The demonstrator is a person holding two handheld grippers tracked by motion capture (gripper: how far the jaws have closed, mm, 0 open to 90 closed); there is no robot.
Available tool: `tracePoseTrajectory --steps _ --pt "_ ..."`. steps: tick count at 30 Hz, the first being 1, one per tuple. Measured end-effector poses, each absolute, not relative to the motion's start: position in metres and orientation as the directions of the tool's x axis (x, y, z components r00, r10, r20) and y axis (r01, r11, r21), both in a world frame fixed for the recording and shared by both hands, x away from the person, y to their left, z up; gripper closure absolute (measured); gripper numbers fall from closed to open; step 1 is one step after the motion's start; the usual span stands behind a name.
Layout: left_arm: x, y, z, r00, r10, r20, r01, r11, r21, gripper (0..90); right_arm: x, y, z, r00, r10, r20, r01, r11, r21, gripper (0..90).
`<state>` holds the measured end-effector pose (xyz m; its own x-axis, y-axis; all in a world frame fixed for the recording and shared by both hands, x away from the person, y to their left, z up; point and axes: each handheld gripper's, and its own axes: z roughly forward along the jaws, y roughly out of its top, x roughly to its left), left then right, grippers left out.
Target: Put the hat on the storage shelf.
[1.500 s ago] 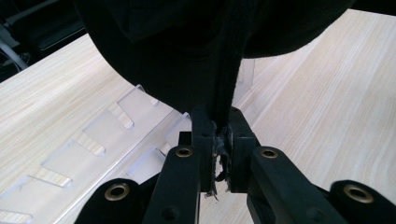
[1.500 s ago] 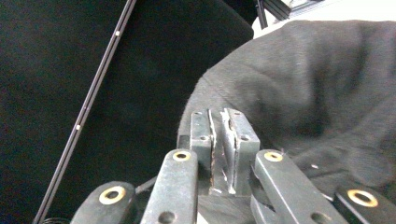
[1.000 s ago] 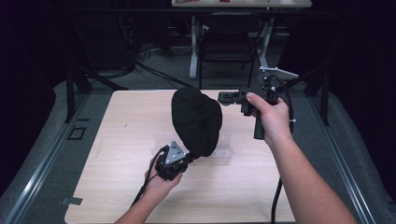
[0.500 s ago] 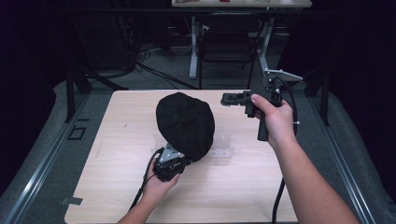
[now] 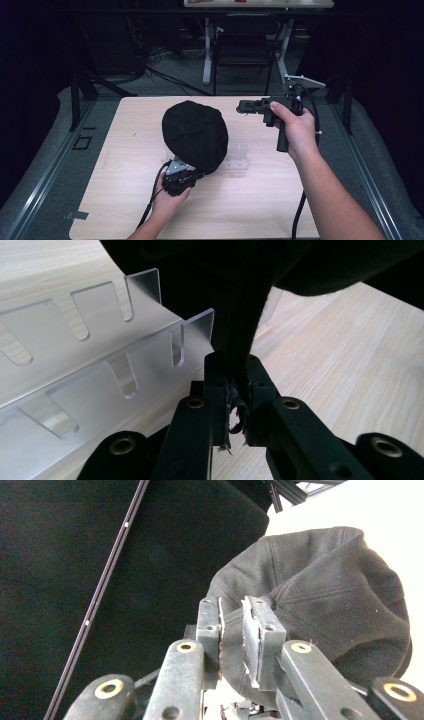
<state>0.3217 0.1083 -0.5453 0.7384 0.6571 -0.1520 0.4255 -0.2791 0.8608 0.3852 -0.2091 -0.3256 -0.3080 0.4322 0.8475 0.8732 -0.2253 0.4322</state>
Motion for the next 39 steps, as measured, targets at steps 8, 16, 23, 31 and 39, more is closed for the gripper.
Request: tracePoseTrajectory --steps 8,16,23,31,39 --pt "0.322 0.109 -0.545 0.732 0.661 -0.165 0.437 -0.270 0.858 82.8 0.385 -0.211 -0.327 -0.308 0.440 0.844 0.871 -0.228 0.436 77.0" --pt "0.322 0.116 -0.541 0.712 0.670 -0.210 0.472 -0.235 0.850 72.0 0.385 -0.213 -0.327 -0.309 0.452 0.837 0.867 -0.228 0.443 75.2" --pt "0.322 0.126 -0.534 0.686 0.691 -0.228 0.488 -0.205 0.848 58.5 0.382 -0.215 -0.327 -0.315 0.482 0.817 0.859 -0.221 0.462 73.6" --pt "0.319 0.137 -0.528 0.681 0.690 -0.244 0.497 -0.192 0.846 50.6 0.378 -0.221 -0.326 -0.319 0.510 0.799 0.852 -0.214 0.477 72.2" --pt "0.314 0.151 -0.523 0.670 0.712 -0.211 0.485 -0.204 0.850 48.4 0.370 -0.232 -0.324 -0.326 0.569 0.755 0.824 -0.220 0.522 68.1"
